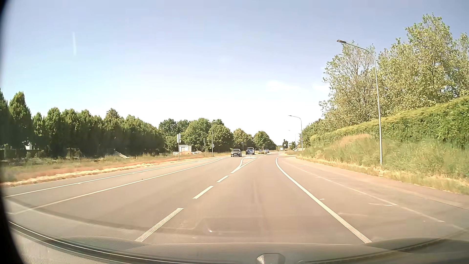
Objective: Follow the waypoints while adhering to traffic rules and regulations
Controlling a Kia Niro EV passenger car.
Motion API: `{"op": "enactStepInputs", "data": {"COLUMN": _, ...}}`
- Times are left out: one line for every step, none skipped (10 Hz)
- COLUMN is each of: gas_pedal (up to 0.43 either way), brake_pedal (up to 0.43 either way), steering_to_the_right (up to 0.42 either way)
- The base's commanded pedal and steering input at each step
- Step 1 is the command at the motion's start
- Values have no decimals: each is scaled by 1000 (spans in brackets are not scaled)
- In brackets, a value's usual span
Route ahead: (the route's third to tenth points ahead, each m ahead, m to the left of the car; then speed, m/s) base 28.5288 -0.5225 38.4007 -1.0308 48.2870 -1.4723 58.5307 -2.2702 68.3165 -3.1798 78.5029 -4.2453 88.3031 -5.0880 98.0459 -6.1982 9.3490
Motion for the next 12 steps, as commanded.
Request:
{"op": "enactStepInputs", "data": {"gas_pedal": 59, "brake_pedal": 30, "steering_to_the_right": 13}}
{"op": "enactStepInputs", "data": {"gas_pedal": 59, "brake_pedal": 30, "steering_to_the_right": 13}}
{"op": "enactStepInputs", "data": {"gas_pedal": 59, "brake_pedal": 30, "steering_to_the_right": 13}}
{"op": "enactStepInputs", "data": {"gas_pedal": 59, "brake_pedal": 30, "steering_to_the_right": 13}}
{"op": "enactStepInputs", "data": {"gas_pedal": 59, "brake_pedal": 30, "steering_to_the_right": 13}}
{"op": "enactStepInputs", "data": {"gas_pedal": 59, "brake_pedal": 30, "steering_to_the_right": 13}}
{"op": "enactStepInputs", "data": {"gas_pedal": 59, "brake_pedal": 30, "steering_to_the_right": 13}}
{"op": "enactStepInputs", "data": {"gas_pedal": 59, "brake_pedal": 30, "steering_to_the_right": 13}}
{"op": "enactStepInputs", "data": {"gas_pedal": 59, "brake_pedal": 30, "steering_to_the_right": 13}}
{"op": "enactStepInputs", "data": {"gas_pedal": 59, "brake_pedal": 30, "steering_to_the_right": 13}}
{"op": "enactStepInputs", "data": {"gas_pedal": 59, "brake_pedal": 30, "steering_to_the_right": 13}}
{"op": "enactStepInputs", "data": {"gas_pedal": 59, "brake_pedal": 30, "steering_to_the_right": 13}}
